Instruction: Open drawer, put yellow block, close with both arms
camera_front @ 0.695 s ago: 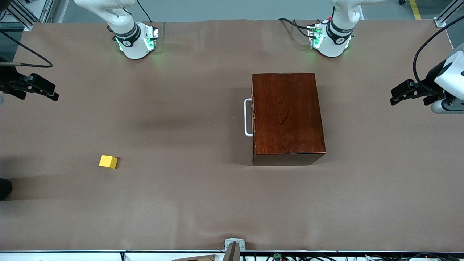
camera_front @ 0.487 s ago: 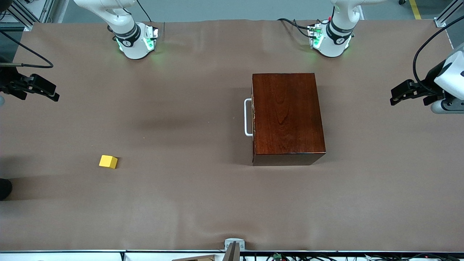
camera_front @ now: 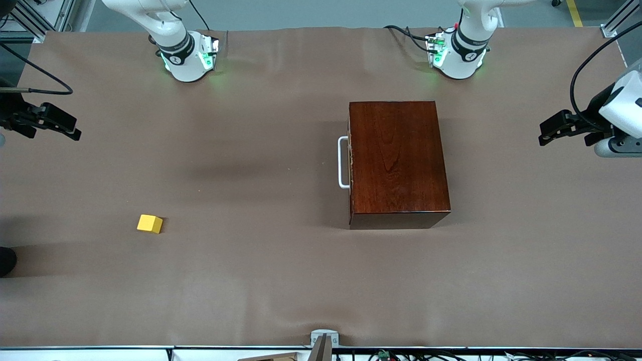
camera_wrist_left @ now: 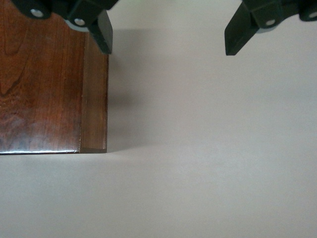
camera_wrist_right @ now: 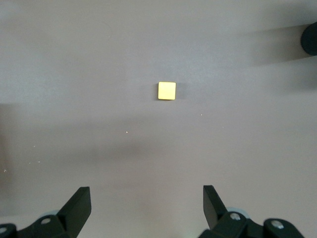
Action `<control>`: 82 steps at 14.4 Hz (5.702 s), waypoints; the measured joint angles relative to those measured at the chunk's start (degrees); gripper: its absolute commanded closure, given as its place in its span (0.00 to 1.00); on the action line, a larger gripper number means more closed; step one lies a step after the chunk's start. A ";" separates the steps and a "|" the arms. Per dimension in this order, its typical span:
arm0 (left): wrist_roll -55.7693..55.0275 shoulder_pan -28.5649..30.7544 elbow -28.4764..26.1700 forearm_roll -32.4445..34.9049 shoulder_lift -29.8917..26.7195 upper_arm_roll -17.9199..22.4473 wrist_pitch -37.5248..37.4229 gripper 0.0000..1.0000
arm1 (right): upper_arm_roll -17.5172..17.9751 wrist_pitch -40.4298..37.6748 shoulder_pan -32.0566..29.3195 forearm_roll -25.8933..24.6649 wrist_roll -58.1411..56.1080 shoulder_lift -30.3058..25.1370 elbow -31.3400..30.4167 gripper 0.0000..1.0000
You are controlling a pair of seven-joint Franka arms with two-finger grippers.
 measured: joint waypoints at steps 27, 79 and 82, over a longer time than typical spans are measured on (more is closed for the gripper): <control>-50.14 -20.43 7.08 8.31 19.49 -29.32 13.91 0.00 | 0.02 0.48 0.07 -0.01 0.04 1.32 -0.20 0.00; -57.68 -37.16 10.01 18.25 40.01 -14.55 29.65 0.00 | -0.62 48.51 -2.35 0.17 0.25 32.85 -17.74 0.00; -57.66 -37.52 9.89 17.41 40.25 -14.78 33.25 0.00 | -0.64 48.52 -2.40 0.17 0.25 34.21 -17.86 0.05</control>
